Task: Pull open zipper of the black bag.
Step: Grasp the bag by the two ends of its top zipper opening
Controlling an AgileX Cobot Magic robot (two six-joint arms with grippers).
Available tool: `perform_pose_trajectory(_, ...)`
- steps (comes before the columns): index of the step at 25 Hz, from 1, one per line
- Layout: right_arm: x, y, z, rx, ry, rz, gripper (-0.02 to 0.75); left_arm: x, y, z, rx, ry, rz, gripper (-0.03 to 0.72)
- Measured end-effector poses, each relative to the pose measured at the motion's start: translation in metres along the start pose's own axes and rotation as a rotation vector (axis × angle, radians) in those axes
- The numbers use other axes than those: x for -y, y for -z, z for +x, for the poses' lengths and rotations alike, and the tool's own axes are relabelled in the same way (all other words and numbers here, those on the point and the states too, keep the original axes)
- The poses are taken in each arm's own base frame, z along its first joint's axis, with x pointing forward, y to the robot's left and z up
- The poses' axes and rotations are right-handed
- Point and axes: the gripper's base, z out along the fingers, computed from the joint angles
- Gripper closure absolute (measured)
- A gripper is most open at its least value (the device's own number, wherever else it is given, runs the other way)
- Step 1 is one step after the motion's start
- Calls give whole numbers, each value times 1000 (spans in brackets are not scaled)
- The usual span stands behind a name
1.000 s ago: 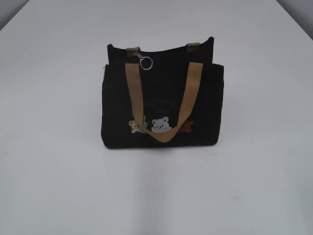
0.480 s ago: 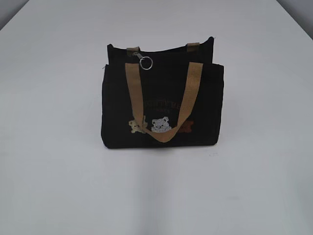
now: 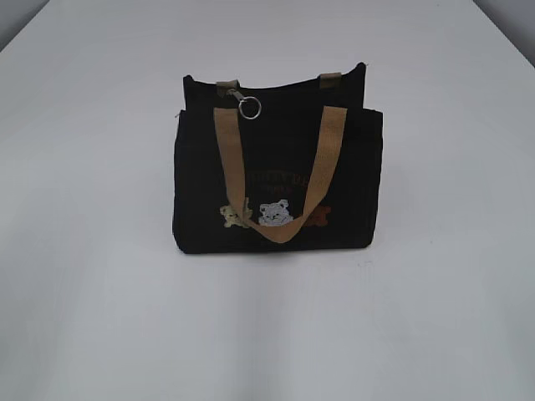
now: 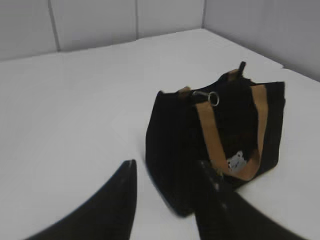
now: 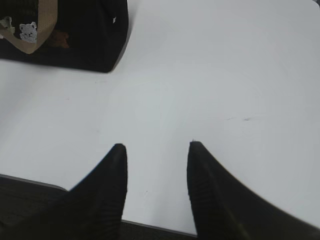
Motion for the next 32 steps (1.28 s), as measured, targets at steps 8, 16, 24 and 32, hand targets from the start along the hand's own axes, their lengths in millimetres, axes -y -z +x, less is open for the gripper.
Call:
perform_pose_trajectory(8, 0, 0, 0, 0, 0, 0, 419, -30, -136, 46, -110, -144, 313, 346)
perform_pose_trajectory(16, 0, 0, 0, 0, 0, -1, 419, -43, -213, 90, -201, -92, 483, 261)
perform_pose_trajectory(24, 0, 0, 0, 0, -1, -1, 419, -28, -256, 99, -258, -232, 523, 212)
perform_pose_trajectory(32, -12, -36, -50, 51, 103, -259, 419, -19, -293, 105, -264, -258, 559, 531)
